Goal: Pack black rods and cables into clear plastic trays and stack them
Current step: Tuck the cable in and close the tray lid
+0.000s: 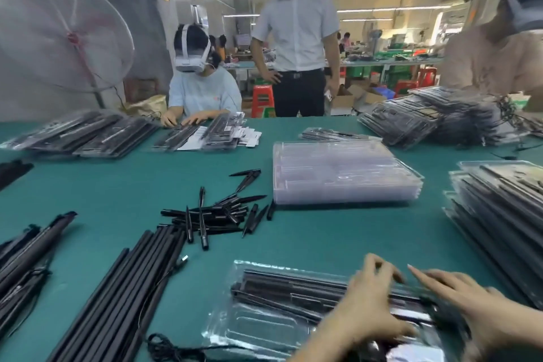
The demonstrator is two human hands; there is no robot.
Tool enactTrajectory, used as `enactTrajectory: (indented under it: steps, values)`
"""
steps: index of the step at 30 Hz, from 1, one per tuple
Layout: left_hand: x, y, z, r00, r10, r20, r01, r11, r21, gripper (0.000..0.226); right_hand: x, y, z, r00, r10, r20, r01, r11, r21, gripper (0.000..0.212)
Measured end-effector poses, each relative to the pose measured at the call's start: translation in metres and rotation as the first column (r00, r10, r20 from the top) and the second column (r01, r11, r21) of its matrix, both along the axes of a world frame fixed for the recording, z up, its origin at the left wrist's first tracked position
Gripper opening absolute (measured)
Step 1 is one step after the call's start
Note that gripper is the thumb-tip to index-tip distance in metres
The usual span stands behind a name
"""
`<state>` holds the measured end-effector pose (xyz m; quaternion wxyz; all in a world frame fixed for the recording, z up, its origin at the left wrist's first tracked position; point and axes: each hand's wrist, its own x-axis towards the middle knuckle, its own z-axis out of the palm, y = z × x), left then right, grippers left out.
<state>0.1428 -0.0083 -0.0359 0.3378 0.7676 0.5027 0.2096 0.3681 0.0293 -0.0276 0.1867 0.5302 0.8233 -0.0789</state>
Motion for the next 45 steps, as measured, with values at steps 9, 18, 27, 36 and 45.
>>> enactTrajectory:
  steps: [9, 18, 27, 36, 45]
  values:
    - [-0.112, -0.021, -0.017, 0.926, 0.030, -0.376, 0.016, 0.993, 0.119, 0.084, -0.010, 0.010, 0.015, 0.985, 0.103, 0.137, -0.076, 0.978, -0.193, 0.145]
    - [-0.113, -0.031, -0.049, 0.817, 0.131, -0.562, 0.038, 0.960, 0.278, 0.068, -0.108, -0.006, 0.013, 0.876, -0.133, -0.463, 0.126, 0.991, -0.046, 0.104]
    - [-0.112, -0.029, -0.046, 0.831, 0.085, -0.550, 0.024, 0.982, 0.189, 0.073, -0.145, -0.013, -0.013, 0.943, -0.273, -0.190, 0.227, 0.946, -0.232, 0.121]
    - [-0.084, -0.002, -0.006, 0.884, -0.015, -0.466, 0.008, 1.000, -0.016, 0.092, -0.155, -0.010, -0.004, 0.981, -0.185, -0.065, 0.171, 0.970, -0.174, 0.120]
    - [-0.076, 0.009, -0.007, 0.845, -0.082, -0.529, 0.042, 0.995, -0.088, 0.101, -0.152, -0.009, -0.020, 0.975, -0.208, -0.079, 0.195, 0.969, -0.152, 0.119]
